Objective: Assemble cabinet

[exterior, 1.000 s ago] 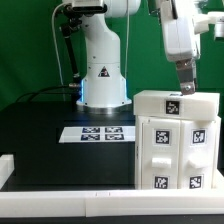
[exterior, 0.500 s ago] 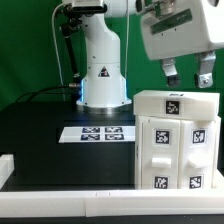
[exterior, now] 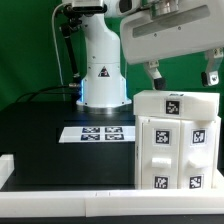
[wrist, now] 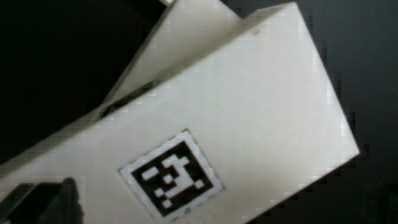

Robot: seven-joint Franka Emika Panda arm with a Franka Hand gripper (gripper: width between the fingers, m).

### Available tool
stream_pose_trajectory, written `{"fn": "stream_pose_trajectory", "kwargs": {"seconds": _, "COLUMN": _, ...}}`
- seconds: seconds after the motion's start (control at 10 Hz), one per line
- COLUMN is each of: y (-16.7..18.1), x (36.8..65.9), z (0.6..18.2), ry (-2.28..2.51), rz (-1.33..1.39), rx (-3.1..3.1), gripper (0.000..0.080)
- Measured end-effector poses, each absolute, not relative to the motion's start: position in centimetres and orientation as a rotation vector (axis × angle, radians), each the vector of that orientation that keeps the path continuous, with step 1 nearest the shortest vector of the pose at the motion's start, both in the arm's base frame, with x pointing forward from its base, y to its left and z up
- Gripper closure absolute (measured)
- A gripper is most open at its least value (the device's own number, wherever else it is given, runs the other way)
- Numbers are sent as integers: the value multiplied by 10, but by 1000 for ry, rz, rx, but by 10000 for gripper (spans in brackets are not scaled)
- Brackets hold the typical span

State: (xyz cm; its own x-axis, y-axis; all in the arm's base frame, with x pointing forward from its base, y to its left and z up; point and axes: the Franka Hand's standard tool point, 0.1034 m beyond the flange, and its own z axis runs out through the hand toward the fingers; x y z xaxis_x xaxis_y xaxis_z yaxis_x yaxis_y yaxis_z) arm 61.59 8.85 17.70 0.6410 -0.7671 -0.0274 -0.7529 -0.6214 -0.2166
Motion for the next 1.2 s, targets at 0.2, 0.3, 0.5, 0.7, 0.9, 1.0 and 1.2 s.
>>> {"fn": "stream_pose_trajectory", "kwargs": {"seconds": 0.2, "y": 88, "x": 615, "z": 179, "ry": 873, "rz": -128, "rx": -2828, "gripper": 2}}
{"fn": "stream_pose_trajectory", "kwargs": {"seconds": 0.3, "y": 86, "x": 617, "z": 179, "ry": 674, "rz": -156, "rx": -2890, "gripper": 2}}
{"fn": "stream_pose_trajectory", "kwargs": {"seconds": 0.5, "y": 82, "x": 617, "z": 179, "ry": 375, "rz": -183, "rx": -2955, "gripper": 2}}
{"fn": "stream_pose_trajectory", "kwargs": {"seconds": 0.7, "y": 80, "x": 617, "z": 178, "ry": 51, "rz": -207, "rx": -2991, "gripper": 2}}
{"fn": "stream_pose_trajectory", "kwargs": {"seconds": 0.9, "y": 78, "x": 617, "z": 178, "ry": -156, "rz": -220, "rx": -3005, "gripper": 2}}
{"fn": "stream_pose_trajectory", "kwargs": {"seconds": 1.0, "y": 76, "x": 617, "z": 178, "ry": -253, "rz": -226, "rx": -3007, "gripper": 2}}
{"fn": "stream_pose_trajectory", "kwargs": {"seconds": 1.2, "y": 76, "x": 619, "z": 179, "ry": -530, "rz": -250, "rx": -3013, "gripper": 2}}
